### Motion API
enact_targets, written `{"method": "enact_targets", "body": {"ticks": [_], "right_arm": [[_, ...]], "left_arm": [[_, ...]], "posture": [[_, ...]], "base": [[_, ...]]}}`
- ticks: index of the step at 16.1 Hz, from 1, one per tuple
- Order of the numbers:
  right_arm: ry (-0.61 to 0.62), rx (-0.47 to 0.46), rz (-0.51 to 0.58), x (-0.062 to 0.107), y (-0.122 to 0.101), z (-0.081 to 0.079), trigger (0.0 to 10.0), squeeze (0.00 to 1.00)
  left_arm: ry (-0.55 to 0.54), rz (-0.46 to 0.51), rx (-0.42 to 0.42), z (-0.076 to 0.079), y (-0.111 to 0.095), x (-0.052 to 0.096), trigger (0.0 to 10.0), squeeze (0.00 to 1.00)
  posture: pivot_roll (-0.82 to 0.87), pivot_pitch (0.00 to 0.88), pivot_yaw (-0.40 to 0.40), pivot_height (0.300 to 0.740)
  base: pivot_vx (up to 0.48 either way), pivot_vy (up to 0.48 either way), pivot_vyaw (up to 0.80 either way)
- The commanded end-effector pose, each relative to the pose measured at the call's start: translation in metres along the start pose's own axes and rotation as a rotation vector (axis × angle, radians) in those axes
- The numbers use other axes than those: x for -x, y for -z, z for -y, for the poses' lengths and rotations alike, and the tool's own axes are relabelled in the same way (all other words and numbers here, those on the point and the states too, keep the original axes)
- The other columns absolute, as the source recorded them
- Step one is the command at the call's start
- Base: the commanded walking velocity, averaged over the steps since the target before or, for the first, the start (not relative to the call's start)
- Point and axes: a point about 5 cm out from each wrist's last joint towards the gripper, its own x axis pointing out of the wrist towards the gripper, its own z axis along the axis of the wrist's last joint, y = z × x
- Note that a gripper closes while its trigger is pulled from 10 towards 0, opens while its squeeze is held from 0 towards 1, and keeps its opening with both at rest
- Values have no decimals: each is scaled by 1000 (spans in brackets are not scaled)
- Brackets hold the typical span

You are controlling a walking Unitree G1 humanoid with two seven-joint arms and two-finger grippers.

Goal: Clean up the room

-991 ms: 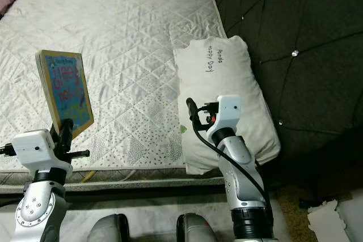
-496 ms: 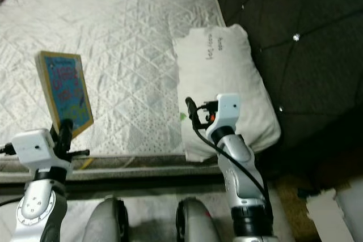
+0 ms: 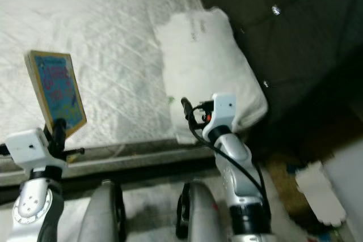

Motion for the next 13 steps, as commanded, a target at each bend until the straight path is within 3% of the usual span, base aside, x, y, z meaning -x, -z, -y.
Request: {"method": "enact_targets", "body": {"ticks": [1, 13], "right_arm": [[-7, 7, 2, -3, -2, 0, 10000, 0], [-62, 30, 7, -10, -4, -8, 10000, 0]], "left_arm": [[-6, 24, 1, 1, -4, 1, 10000, 0], [22, 56, 18, 4, -11, -4, 10000, 0]], "posture": [[-22, 166, -38, 631], [-23, 187, -42, 631]], "base": [[0, 0, 0], [23, 0, 0]]}}
